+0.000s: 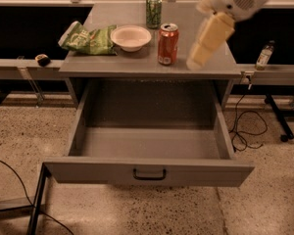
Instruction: Place coke can into top drawer
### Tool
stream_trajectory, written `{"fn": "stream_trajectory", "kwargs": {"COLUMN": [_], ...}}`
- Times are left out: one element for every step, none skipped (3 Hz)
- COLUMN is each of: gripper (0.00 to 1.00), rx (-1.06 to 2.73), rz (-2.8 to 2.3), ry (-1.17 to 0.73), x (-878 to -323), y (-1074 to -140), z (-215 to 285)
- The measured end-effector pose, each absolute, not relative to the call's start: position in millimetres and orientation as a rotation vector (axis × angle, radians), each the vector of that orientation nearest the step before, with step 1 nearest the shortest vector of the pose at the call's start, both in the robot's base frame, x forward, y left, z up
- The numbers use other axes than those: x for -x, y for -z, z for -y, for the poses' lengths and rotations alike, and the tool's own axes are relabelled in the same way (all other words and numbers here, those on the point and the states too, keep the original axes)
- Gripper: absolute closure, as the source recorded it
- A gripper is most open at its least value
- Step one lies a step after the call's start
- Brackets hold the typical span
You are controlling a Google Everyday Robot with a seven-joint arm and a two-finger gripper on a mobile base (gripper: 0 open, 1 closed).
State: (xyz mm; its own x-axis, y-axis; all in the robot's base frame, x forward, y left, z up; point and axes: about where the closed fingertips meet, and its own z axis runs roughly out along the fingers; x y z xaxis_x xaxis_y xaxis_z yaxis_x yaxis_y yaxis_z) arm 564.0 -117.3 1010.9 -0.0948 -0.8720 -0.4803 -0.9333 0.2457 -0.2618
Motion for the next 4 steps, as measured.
{"fn": "stream_trajectory", "kwargs": {"gripper": [0.00,0.00,0.00,0.00], "rx": [1.504,1.337,1.223,1.182], "rz": [-1.863,-1.867,-1.888,-1.924], "ry": [-0.235,-0.273,-0.259,-0.233], "x": [-645,-695,-722,-743], "y": [-1031,-1016,-995,-964], "z": [66,59,67,71]}}
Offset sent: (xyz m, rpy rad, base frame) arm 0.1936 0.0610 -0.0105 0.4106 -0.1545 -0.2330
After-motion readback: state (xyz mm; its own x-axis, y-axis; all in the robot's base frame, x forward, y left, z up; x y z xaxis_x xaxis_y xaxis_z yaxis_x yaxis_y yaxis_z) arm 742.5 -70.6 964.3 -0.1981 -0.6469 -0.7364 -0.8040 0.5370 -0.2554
